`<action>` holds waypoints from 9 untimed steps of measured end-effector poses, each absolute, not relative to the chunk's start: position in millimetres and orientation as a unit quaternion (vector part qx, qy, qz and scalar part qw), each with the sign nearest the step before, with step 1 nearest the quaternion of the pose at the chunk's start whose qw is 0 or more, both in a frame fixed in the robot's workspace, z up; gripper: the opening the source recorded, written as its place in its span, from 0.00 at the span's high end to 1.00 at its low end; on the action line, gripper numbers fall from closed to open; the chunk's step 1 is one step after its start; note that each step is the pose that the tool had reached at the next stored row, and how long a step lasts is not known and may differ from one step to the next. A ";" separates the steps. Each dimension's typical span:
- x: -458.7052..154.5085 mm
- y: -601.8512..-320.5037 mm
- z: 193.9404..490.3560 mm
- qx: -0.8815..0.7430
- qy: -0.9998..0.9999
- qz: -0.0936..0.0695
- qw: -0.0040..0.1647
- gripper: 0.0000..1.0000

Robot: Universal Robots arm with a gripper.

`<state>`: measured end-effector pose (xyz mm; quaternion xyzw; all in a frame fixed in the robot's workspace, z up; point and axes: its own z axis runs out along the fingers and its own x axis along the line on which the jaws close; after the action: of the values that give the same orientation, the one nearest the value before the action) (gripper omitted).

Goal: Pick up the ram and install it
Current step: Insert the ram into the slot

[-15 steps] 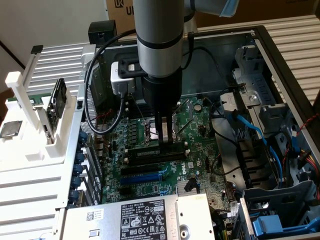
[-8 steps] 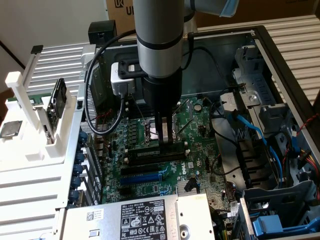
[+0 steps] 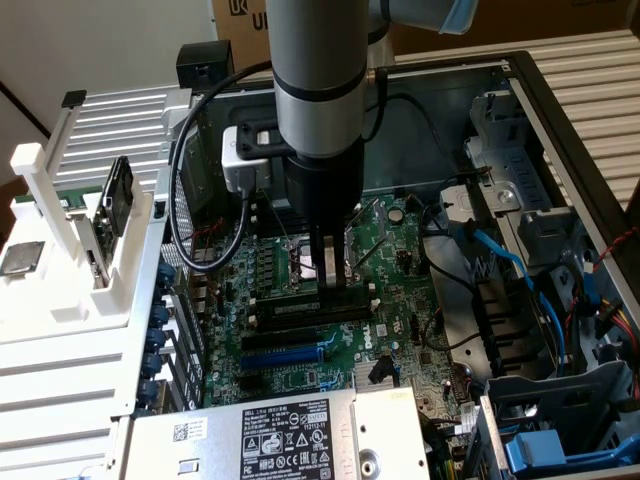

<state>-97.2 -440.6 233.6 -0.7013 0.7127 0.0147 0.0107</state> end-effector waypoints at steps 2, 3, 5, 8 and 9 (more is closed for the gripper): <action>-97.2 -440.6 233.3 -0.701 0.713 0.015 0.011 0.88; -97.2 -440.6 233.2 -0.701 0.713 0.015 0.011 0.88; -97.1 -440.6 232.9 -0.701 0.713 0.015 0.011 0.88; -97.1 -440.6 232.4 -0.701 0.713 0.015 0.011 0.88; -97.1 -440.6 232.1 -0.701 0.713 0.015 0.011 0.88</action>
<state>-97.1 -440.6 232.1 -0.7013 0.7126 0.0149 0.0107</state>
